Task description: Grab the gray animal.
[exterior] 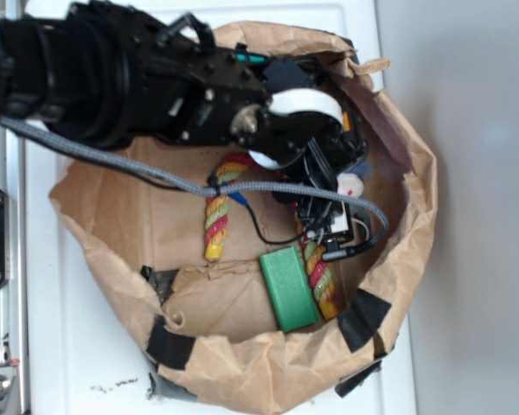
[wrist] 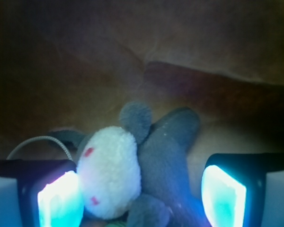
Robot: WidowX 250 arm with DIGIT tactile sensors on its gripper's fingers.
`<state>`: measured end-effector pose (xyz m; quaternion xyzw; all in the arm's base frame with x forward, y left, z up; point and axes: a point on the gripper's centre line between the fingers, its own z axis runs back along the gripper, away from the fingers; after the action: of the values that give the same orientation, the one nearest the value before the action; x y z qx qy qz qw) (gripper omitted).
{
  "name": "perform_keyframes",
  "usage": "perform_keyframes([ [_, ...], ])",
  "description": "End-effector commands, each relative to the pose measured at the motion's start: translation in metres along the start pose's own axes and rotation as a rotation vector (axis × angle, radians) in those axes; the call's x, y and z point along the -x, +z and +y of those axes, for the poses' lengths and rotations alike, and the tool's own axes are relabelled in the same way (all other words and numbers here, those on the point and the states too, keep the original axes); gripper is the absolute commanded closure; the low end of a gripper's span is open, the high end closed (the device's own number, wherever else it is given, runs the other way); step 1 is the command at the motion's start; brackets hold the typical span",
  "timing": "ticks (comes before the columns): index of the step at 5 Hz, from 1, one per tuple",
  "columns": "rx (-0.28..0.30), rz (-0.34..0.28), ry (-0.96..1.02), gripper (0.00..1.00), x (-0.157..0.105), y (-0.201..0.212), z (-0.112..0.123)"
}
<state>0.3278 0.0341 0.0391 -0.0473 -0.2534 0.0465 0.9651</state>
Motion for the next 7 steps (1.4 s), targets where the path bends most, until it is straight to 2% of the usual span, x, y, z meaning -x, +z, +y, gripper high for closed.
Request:
perform_keyframes([
  [1,-0.081,0.006,-0.019,0.00,-0.0108,-0.0115,0.0115],
  [4,-0.125,0.003,0.013,0.00,-0.0154,-0.0211,0.0132],
  [5,-0.123,-0.004,0.031,1.00,-0.0162,-0.0206,0.0145],
  [7,-0.118,-0.012,0.037,1.00,-0.0172,-0.0183,0.0154],
])
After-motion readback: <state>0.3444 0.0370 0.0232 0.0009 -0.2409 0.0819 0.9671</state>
